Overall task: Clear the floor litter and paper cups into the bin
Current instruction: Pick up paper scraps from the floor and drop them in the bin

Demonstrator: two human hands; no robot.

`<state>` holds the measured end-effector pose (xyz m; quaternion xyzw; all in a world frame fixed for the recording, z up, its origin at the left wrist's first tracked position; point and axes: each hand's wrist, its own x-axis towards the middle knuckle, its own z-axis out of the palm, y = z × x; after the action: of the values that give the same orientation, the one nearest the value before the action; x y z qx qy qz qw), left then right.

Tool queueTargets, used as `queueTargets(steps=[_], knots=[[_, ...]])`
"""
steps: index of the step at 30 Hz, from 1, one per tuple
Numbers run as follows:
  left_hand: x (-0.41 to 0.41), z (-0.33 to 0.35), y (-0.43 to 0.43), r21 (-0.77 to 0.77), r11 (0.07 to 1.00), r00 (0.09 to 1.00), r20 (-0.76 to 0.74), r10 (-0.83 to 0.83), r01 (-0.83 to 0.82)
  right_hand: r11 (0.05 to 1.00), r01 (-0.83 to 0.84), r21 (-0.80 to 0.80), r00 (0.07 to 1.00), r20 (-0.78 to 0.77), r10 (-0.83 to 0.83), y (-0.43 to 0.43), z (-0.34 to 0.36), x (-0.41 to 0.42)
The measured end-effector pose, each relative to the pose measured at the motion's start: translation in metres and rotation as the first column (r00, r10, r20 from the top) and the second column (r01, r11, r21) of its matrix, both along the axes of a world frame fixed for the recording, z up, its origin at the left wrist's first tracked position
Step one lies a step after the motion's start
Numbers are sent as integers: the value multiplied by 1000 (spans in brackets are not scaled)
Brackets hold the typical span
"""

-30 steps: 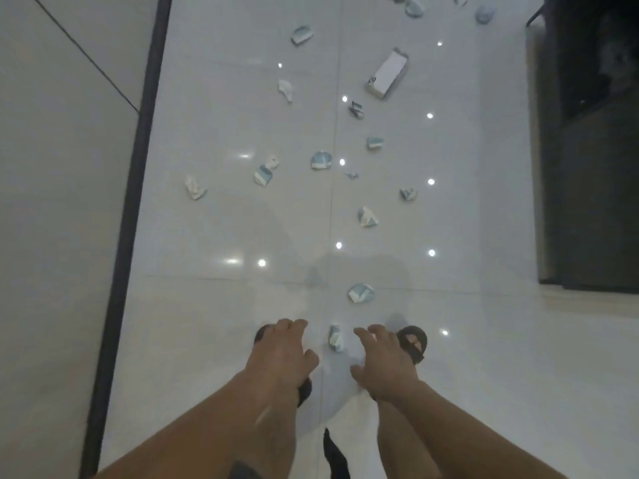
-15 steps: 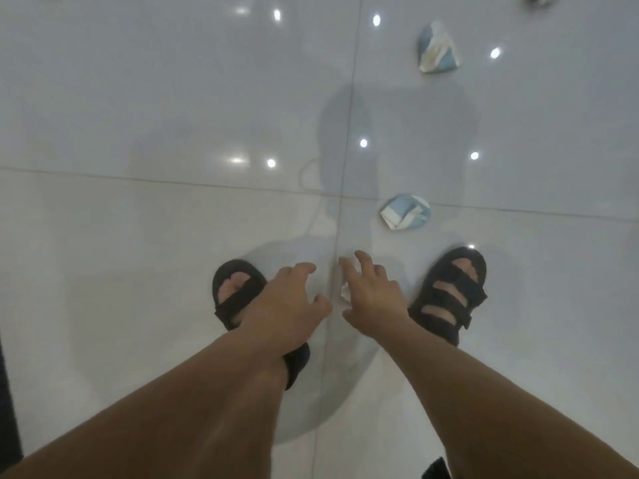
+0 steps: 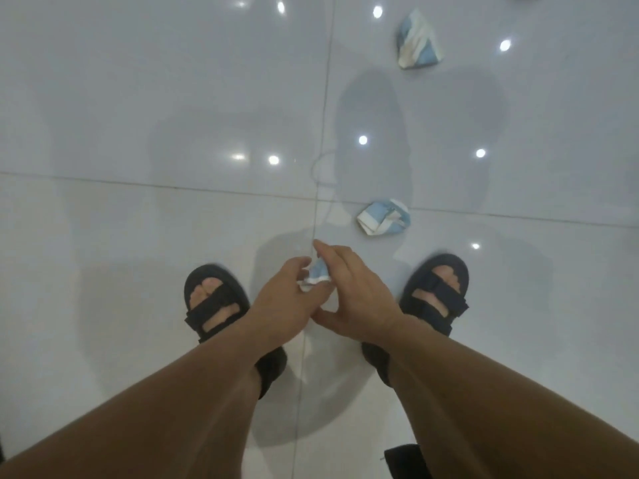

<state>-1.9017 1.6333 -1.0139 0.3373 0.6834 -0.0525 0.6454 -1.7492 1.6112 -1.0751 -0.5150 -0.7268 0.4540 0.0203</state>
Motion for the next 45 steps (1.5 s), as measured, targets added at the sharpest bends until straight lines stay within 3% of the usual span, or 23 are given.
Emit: queueTargets(steps=[3,5,8,11,15,20,30,40,45], knots=[[11,4,21,69,997,999,23,-27,26,1000,9,4,999,-49,-9,22,8,13],[15,2,29,105,994,1000,-9,9,-8,999,-44,30,999,13,44,36,3,29],[11,-9,36,207,978,991,-134,25,3,992,-85,92,962,268,57,58,-15,54],[-2,-24,32,196,981,978,-209,29,12,1000,-15,21,858,514,2,73,-34,66],[-16,-33,22,148,989,969,-248,8,30,994,112,-5,855,510,-94,70,-53,55],[-28,-9,34,209,978,966,-258,33,22,980,195,-21,902,396,-171,70,-27,30],[-69,179,102,451,891,977,-162,138,-51,994,107,22,966,236,-109,146,194,-23],[-146,433,86,530,844,965,-255,62,86,993,-110,35,980,171,103,163,465,-93],[-165,530,45,555,832,914,-341,218,8,941,-336,33,932,157,327,147,561,-126]])
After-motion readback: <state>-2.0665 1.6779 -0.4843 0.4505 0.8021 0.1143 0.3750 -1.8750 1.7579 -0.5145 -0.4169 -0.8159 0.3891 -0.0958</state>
